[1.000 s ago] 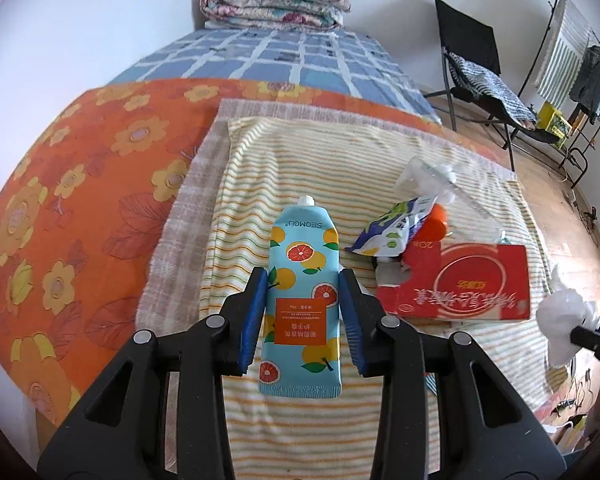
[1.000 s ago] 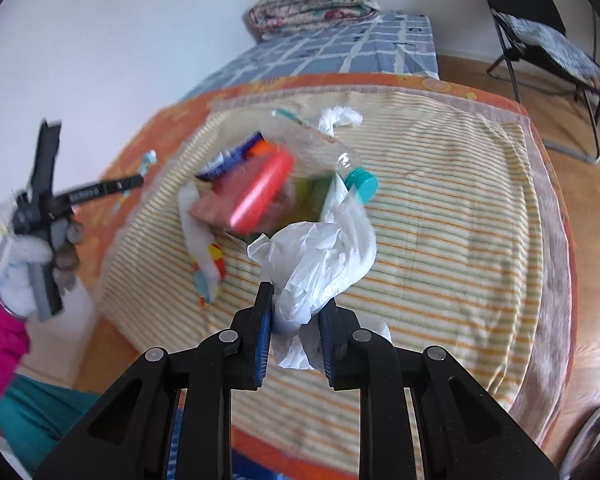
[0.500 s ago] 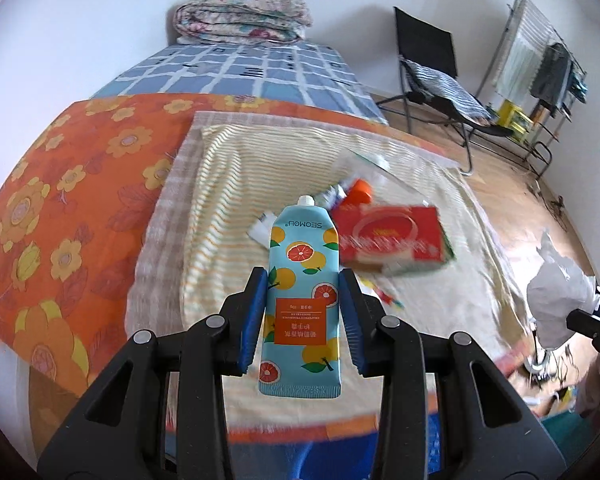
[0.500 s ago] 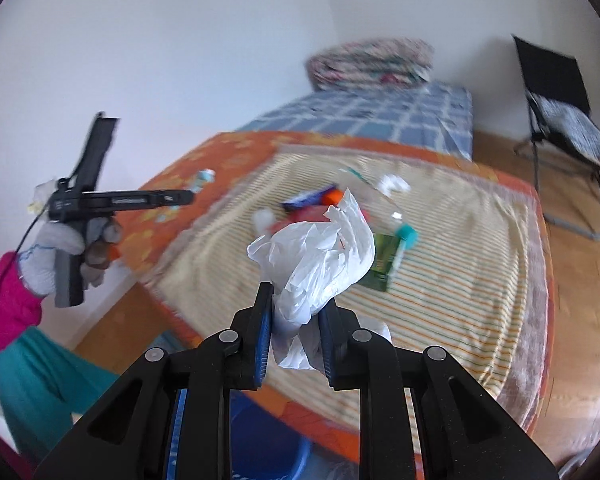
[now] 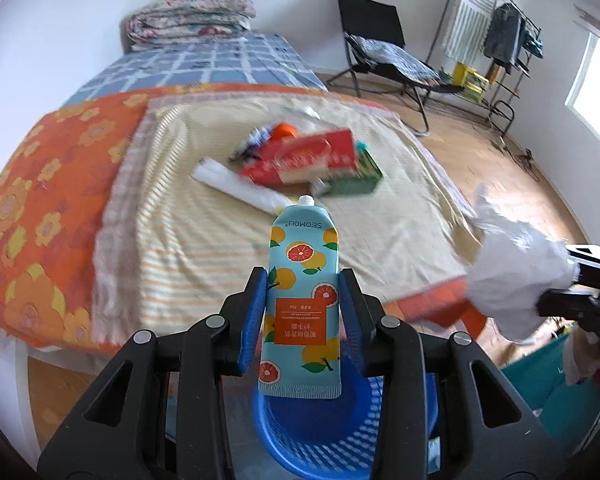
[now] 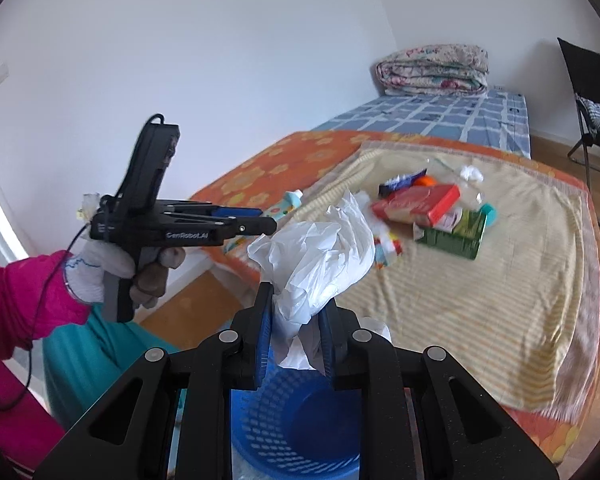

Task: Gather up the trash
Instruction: 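Lift the tube and bag and carry both tools over the blue basket, then open both tools to drop the tube and bag into the basket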

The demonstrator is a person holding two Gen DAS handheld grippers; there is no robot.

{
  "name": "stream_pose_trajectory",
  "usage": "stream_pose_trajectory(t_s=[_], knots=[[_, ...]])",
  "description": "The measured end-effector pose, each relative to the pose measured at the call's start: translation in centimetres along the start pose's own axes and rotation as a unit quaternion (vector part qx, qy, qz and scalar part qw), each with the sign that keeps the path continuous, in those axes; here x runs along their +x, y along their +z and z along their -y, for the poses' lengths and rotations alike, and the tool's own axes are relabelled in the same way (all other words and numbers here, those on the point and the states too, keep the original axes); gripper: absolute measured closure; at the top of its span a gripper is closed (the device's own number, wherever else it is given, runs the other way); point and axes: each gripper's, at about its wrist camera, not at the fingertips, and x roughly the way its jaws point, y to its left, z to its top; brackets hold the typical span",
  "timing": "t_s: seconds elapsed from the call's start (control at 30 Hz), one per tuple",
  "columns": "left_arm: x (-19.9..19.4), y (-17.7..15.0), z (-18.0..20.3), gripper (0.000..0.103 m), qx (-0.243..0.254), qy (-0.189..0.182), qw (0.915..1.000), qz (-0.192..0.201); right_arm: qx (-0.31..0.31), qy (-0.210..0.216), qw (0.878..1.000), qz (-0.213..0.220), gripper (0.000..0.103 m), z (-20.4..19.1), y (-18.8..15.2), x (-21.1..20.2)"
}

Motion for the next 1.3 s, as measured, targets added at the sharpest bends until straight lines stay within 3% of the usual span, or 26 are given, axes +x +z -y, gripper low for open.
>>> stream_pose_trajectory(t_s=[0.53,0.97,1.07,1.1,1.13,1.17,1.2,1.3], knots=[[4.2,-9.8,2.4,0.066,0.006,-0.013,0.9934,-0.114,0.039,-0.036,0.992,-0.116,0.083,-0.7,-7.5,4.6],[5.0,-11.7,2.9,0.066,0.014,-0.013,0.9909,-0.134,0.043,-0.056,0.985,-0.157,0.08,-0.5,-9.4,6.8],[5.1,-11.6,2.8,0.064,0.015,-0.008,0.9908,-0.134,0.041,-0.059,0.984,-0.162,0.073,-0.6,-9.5,6.9],[5.2,-11.5,2.7,0.058,0.013,-0.007,0.9907,-0.135,0.041,-0.059,0.984,-0.163,0.067,-0.6,-9.5,7.0],[5.2,-11.5,2.6,0.046,0.008,-0.005,0.9907,-0.136,0.041,-0.059,0.984,-0.164,0.063,-0.6,-9.5,7.0],[5.1,-11.5,2.4,0.043,0.005,-0.005,0.9909,-0.134,0.042,-0.062,0.984,-0.165,0.053,-0.6,-9.5,7.1],[5.1,-11.4,2.4,0.043,0.003,-0.005,0.9911,-0.133,0.042,-0.063,0.984,-0.164,0.048,-0.6,-9.4,7.0],[5.1,-11.4,2.3,0.043,0.002,0.001,0.9912,-0.132,0.04,-0.07,0.983,-0.163,0.048,-0.6,-9.2,7.0]])
